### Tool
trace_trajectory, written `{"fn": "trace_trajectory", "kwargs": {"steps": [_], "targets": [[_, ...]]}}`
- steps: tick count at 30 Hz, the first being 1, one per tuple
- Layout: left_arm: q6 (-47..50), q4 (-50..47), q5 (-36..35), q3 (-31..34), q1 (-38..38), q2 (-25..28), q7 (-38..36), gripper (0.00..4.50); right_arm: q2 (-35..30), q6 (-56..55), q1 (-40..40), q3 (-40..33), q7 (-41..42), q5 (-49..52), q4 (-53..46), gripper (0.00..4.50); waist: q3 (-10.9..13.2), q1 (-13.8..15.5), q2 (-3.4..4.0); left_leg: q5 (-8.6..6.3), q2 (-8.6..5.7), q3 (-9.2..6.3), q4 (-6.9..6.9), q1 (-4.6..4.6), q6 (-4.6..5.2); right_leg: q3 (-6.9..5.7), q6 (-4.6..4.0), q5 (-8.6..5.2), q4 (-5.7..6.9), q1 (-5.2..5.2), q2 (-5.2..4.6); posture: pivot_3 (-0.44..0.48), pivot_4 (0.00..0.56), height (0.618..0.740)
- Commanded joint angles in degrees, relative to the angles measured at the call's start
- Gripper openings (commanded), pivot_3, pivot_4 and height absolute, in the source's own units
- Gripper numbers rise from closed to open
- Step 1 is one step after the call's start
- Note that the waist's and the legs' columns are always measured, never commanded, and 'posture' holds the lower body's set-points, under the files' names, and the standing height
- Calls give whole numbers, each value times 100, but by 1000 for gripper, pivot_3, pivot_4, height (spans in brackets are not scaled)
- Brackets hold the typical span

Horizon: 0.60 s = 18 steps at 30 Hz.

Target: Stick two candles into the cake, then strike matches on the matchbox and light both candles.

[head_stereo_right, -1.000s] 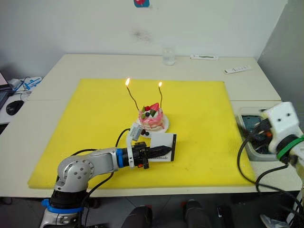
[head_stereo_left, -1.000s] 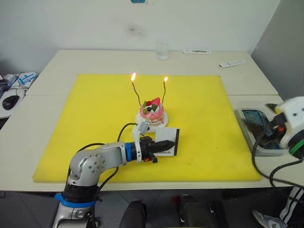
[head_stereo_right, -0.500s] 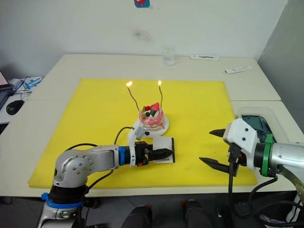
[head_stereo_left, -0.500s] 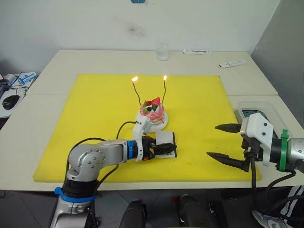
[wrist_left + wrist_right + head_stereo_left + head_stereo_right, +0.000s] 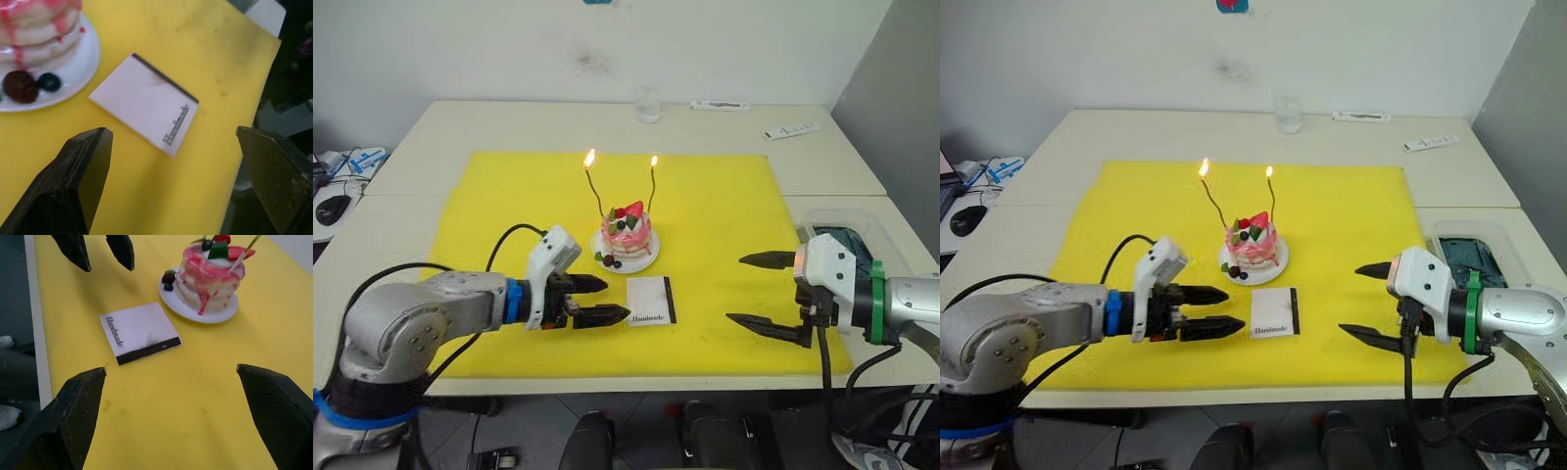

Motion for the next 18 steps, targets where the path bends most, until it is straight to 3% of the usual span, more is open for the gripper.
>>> {"fn": "trace_trajectory", "kwargs": {"steps": [1,5,12,18], "targets": [[-1214,104,794,398,287,364,-481,4466,-93,-284,-168,-326,118,55,147,4500,1,4,-2,0,0,-1,1,0,0,-2,0,0,0,0,0,0,150,740],[-2452,634,1616,752,732,783,-1012,4466,-269,-368,-383,-618,301,150,505,4500,1,4,-1,0,1,1,3,1,0,-1,0,0,-1,-1,-1,0,150,740],[-3917,1165,2651,1438,1553,795,-1157,4466,-497,-894,-330,-1094,658,-26,1059,4500,2,7,0,-2,5,8,-4,-7,1,-2,-6,-4,-8,-6,-2,0,150,740],[-4161,1120,2655,1646,1971,543,-1194,4466,-550,-907,-468,-889,729,59,1103,4500,3,3,1,-3,10,10,-4,-7,1,-4,-7,-6,-4,-8,-2,0,150,740]]}}
